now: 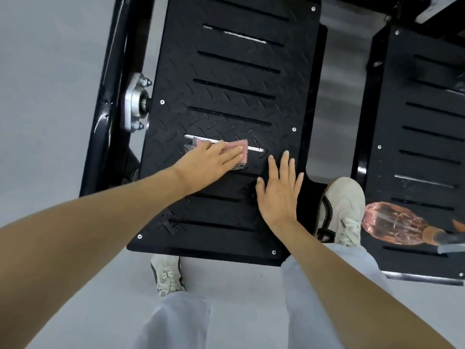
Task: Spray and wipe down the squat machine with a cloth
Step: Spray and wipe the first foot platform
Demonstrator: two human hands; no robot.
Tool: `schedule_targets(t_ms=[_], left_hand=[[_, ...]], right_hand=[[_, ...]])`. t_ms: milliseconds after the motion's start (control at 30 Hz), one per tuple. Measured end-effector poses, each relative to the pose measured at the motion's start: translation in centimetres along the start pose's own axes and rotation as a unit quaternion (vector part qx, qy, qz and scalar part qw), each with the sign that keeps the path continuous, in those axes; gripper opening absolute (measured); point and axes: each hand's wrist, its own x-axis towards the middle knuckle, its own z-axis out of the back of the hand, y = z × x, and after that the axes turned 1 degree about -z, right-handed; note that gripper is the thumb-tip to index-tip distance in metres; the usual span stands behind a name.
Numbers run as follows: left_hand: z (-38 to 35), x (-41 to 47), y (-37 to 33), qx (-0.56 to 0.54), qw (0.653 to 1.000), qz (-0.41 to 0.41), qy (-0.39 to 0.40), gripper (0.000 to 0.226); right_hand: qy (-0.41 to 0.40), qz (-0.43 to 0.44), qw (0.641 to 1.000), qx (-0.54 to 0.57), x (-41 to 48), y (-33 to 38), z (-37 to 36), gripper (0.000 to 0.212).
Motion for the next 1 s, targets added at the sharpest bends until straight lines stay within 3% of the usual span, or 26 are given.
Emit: schedule_targets(t_ms=[33, 100, 167, 233, 300, 367, 433, 467, 533, 667, 733, 800, 900, 967, 1000], left_hand=[[-0.4, -0.5, 1.2, 0.004, 1.0, 0.025, 0.001, 0.087], [-1.3, -1.6, 3.0, -0.065, 0.986, 0.156, 0.001, 0.087], [-2.2, -2.5, 3.8, -0.162, 0.938, 0.307, -0.007, 0.089], [-2.7, -2.7, 3.1, -0.192, 0.914, 0.357, 0.002, 0.088], [-2.9, -2.8, 2.2, -0.183, 0.931, 0.316, -0.015, 0.086], [-3.4, -3.3, 2.0, -0.145, 0.968, 0.2, -0.032, 0.083], [-4.0, -5.0, 3.5, -0.137, 0.982, 0.118, -0.047, 0.083], [-4.7, -5.7, 4.5, -0.162, 0.977, 0.122, -0.069, 0.086], [-6.2, -6.8, 5.8, -0.221, 0.944, 0.208, -0.125, 0.091], [-5.0, -5.7, 4.3, -0.309, 0.866, 0.378, -0.107, 0.086], [-3.7, -5.0, 2.7, -0.343, 0.84, 0.409, -0.1, 0.085], [-3.0, -4.7, 0.7, -0.332, 0.867, 0.361, -0.092, 0.087], [-3.6, -5.7, -0.5, -0.26, 0.945, 0.193, -0.041, 0.086], [-4.6, -7.1, 0.9, -0.24, 0.956, 0.153, -0.067, 0.09], [-5.3, -7.6, 1.6, -0.249, 0.946, 0.185, -0.094, 0.091]], right_hand=[[0.004, 0.004, 1.0, 0.002, 0.2, 0.4, 0.0, 0.059], [0.012, 0.002, 1.0, 0.011, 0.5, 1.2, 0.0, 0.059], [0.018, -0.004, 1.0, 0.022, 0.9, 1.9, -0.2, 0.059], [0.016, -0.012, 0.999, 0.024, 1.0, 2.2, -0.4, 0.059], [0.013, -0.018, 1.0, 0.016, 1.1, 2.5, -0.6, 0.059], [0.014, -0.021, 1.0, 0.012, 1.1, 2.6, -0.5, 0.058], [0.017, -0.02, 1.0, 0.012, 1.2, 2.7, -0.3, 0.058], [0.016, -0.02, 1.0, 0.012, 1.2, 2.7, -0.3, 0.058], [0.016, -0.019, 1.0, 0.008, 1.2, 2.5, -0.3, 0.058], [0.015, -0.01, 1.0, 0.0, 1.0, 2.2, -0.3, 0.059], [0.013, -0.01, 1.0, 0.012, 1.0, 2.3, -0.3, 0.059], [0.0, -0.015, 1.0, 0.021, 0.8, 2.3, -0.2, 0.059], [-0.018, -0.031, 0.999, 0.021, 0.3, 2.1, 0.0, 0.059], [-0.01, -0.049, 0.998, 0.028, 0.0, 1.8, 0.1, 0.059], [-0.008, -0.055, 0.998, 0.031, -0.1, 1.6, 0.2, 0.059]])
